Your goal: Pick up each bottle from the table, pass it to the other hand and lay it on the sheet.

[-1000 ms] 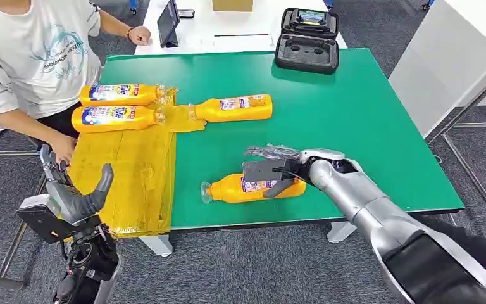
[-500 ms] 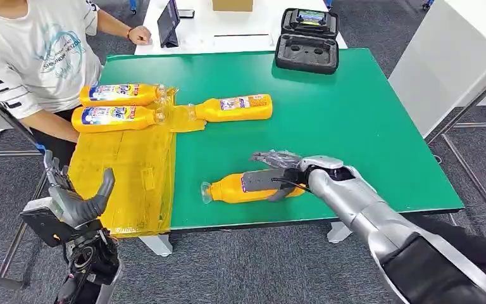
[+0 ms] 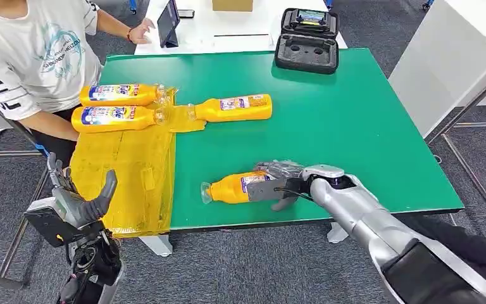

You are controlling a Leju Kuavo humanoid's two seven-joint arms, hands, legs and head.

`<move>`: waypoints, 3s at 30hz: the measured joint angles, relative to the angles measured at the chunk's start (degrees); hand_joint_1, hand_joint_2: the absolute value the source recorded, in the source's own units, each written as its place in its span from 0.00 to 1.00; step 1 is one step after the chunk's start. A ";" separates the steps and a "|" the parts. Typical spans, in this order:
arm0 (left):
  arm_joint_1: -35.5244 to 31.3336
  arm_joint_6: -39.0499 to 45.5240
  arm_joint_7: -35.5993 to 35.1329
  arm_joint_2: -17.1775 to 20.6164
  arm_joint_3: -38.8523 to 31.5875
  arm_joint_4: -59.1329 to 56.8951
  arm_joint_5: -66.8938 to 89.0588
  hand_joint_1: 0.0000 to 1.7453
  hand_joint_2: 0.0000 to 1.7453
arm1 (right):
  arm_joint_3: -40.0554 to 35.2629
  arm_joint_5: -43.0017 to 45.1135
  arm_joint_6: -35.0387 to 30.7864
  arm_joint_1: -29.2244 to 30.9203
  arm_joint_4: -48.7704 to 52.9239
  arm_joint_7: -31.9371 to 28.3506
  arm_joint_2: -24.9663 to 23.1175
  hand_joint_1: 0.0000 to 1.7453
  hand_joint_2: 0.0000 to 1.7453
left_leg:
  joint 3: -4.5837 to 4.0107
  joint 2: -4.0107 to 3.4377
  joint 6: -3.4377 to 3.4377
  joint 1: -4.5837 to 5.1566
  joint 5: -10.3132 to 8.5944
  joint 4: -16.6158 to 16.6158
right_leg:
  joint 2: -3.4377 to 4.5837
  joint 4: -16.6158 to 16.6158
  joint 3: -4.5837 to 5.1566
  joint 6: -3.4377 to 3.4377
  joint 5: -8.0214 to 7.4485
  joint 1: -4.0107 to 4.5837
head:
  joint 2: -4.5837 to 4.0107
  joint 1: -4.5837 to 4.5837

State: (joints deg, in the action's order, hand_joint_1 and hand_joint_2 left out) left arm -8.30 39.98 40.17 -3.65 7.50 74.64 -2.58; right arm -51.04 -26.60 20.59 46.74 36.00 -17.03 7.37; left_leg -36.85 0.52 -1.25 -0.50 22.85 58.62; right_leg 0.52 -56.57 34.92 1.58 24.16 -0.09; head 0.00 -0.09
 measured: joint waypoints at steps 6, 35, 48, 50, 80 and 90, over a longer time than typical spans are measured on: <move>0.09 -0.42 0.00 -0.07 0.00 -0.35 -0.61 0.00 1.00 | -0.26 -0.42 -0.07 0.01 -0.37 0.57 0.00 0.00 1.00 | 0.00 0.00 0.00 0.00 0.00 0.00 | 0.00 0.00 -0.01 0.00 0.00 0.00 | 0.00 0.00; 1.07 -2.40 0.00 -0.68 -0.24 -1.92 -2.56 0.00 1.00 | -1.73 -2.43 -1.86 0.83 -4.06 1.36 -0.50 0.99 1.00 | 0.00 0.01 0.00 0.00 0.00 0.00 | -0.01 0.00 -0.02 0.00 0.00 0.00 | 0.00 0.00; 1.45 -4.68 0.00 -0.98 -1.18 -1.97 -3.06 0.00 1.00 | -1.00 2.04 -10.17 -0.09 -5.20 -2.74 -1.25 1.00 1.00 | -0.01 0.02 0.00 0.00 0.00 0.00 | -0.01 0.00 -0.01 0.00 0.00 0.01 | 0.00 0.00; 2.04 -6.58 0.00 -1.03 -1.38 -1.75 -4.68 0.00 1.00 | 1.36 5.23 -15.58 -1.52 -4.63 -6.19 -1.79 1.00 1.00 | -0.01 -0.01 0.00 0.00 0.00 0.00 | 0.00 0.00 -0.01 0.00 0.00 0.01 | 0.00 0.02; 3.54 -21.18 -1.55 -0.55 11.02 4.39 -13.42 0.00 1.00 | 26.01 11.76 -25.72 -24.10 18.51 -21.99 -9.58 1.00 1.00 | -0.09 0.00 0.03 -0.03 0.05 -0.01 | -0.01 0.02 0.09 -0.01 0.02 0.01 | 0.00 0.02; 1.49 -23.93 -2.34 -0.39 20.06 4.37 -12.15 0.00 1.00 | 25.46 12.15 -22.01 -24.44 13.99 -22.84 -14.18 1.00 1.00 | -0.09 0.01 0.03 -0.02 0.05 -0.01 | -0.01 0.02 0.09 -0.02 0.02 0.00 | 0.00 0.02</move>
State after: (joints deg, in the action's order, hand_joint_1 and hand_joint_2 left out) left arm -6.81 16.04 37.84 -4.04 27.56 79.01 -14.73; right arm -25.57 -14.45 -1.42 22.30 49.99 -39.87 -6.82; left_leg -36.94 0.53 -1.22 -0.52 22.90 58.61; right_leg 0.51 -56.56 35.01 1.57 24.18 -0.09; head 0.00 -0.07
